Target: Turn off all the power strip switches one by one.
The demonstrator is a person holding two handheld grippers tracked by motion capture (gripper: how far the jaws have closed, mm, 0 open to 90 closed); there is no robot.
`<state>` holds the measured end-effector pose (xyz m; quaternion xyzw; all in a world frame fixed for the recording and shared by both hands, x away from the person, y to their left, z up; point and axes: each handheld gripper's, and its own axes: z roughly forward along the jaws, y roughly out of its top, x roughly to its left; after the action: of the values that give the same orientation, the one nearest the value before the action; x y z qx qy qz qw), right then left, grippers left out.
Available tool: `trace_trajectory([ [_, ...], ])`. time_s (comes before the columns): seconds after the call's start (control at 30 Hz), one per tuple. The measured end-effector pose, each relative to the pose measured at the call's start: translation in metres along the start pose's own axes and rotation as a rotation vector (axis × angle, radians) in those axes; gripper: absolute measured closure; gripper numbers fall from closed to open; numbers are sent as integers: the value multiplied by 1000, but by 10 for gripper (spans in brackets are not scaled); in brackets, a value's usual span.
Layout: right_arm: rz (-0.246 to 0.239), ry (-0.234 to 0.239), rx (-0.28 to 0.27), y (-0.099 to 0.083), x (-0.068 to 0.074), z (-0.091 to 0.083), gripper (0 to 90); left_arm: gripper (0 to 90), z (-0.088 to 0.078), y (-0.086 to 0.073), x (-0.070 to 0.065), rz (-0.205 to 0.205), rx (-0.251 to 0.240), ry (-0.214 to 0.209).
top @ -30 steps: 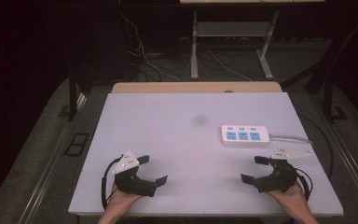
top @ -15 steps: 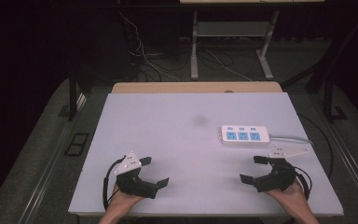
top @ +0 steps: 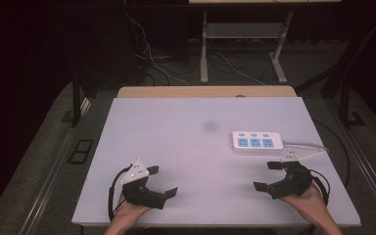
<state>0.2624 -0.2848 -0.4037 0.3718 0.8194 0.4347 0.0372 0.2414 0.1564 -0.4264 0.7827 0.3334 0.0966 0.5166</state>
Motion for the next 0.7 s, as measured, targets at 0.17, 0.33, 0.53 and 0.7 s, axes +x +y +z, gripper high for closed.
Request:
trace_trajectory([
  [0.17, -7, 7, 20, 4, -3, -1, 8, 0, -1, 0, 0, -5, -4, 4],
  [0.33, -17, 7, 35, 7, -4, 0, 8, 0, -2, 0, 0, -4, -8, 14],
  [0.53, -15, 3, 43, 15, -8, -2, 7, 0, -4, -1, 2, -10, -13, 21],
  [0.7, -17, -1, 45, 21, -9, -5, 7, 0, -4, -1, 2, -10, -12, 21],
])
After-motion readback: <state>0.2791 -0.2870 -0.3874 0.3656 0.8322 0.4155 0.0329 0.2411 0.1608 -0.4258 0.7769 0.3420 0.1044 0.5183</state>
